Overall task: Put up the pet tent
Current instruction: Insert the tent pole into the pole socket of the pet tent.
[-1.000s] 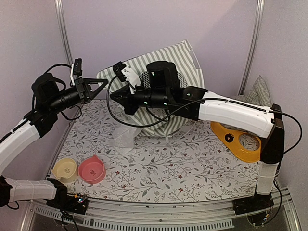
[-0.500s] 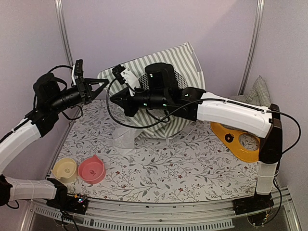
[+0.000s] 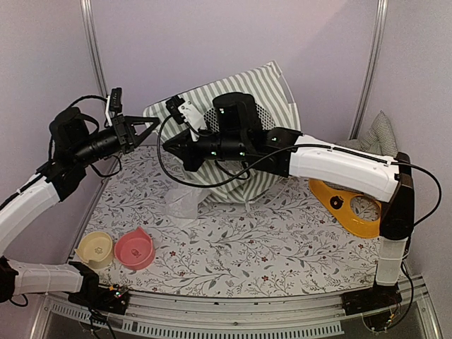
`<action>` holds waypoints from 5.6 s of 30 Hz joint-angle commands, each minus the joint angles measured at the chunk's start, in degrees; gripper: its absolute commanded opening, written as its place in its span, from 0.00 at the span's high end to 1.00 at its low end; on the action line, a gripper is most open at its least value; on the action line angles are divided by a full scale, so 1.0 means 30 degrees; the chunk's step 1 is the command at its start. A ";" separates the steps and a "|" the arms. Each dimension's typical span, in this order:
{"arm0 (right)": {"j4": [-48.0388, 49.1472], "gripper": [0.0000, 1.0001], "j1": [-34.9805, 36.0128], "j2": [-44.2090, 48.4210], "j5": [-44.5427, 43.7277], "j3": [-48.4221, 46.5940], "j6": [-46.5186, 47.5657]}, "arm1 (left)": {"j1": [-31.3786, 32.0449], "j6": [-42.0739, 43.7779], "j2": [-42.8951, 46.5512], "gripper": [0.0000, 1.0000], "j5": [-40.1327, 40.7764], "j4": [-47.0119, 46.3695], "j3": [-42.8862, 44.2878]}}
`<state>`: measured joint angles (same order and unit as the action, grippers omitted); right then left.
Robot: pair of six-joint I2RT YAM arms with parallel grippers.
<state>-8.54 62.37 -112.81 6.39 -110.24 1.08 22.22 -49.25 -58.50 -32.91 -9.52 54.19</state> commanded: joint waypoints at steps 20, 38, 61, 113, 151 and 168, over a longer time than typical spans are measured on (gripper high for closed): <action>-0.0334 1.00 -0.0749 0.0398 0.0327 -0.0249 -0.0774 | -0.0199 0.2166 0.0736 1.00 -0.0047 -0.0400 0.0540; -0.0129 1.00 -0.0844 0.0779 0.0138 -0.0021 -0.0939 | -0.0327 0.2975 0.0808 1.00 -0.1153 -0.0904 0.0180; -0.1251 1.00 -0.0847 -0.0114 0.2064 -0.0693 -0.1256 | -0.0430 0.3110 0.0920 1.00 -0.0926 -0.1591 -0.0064; -0.1717 1.00 -0.1167 -0.0709 0.2064 -0.1222 -0.1899 | -0.0551 0.0212 0.1078 1.00 -0.1681 -0.3409 -0.0645; -0.0317 1.00 -0.0871 0.0981 0.4856 0.1100 -0.1554 | -0.0799 0.4630 0.2906 1.00 -0.2898 -0.2165 -0.2747; -0.0429 1.00 -0.0882 0.0348 0.4695 0.0139 -0.1869 | -0.0795 0.4017 0.3020 1.00 -0.3883 -0.3323 -0.3537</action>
<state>-10.09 60.99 -112.16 23.09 -107.53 -3.11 20.16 -36.71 -51.20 -41.80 -15.14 43.75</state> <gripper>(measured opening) 0.019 0.029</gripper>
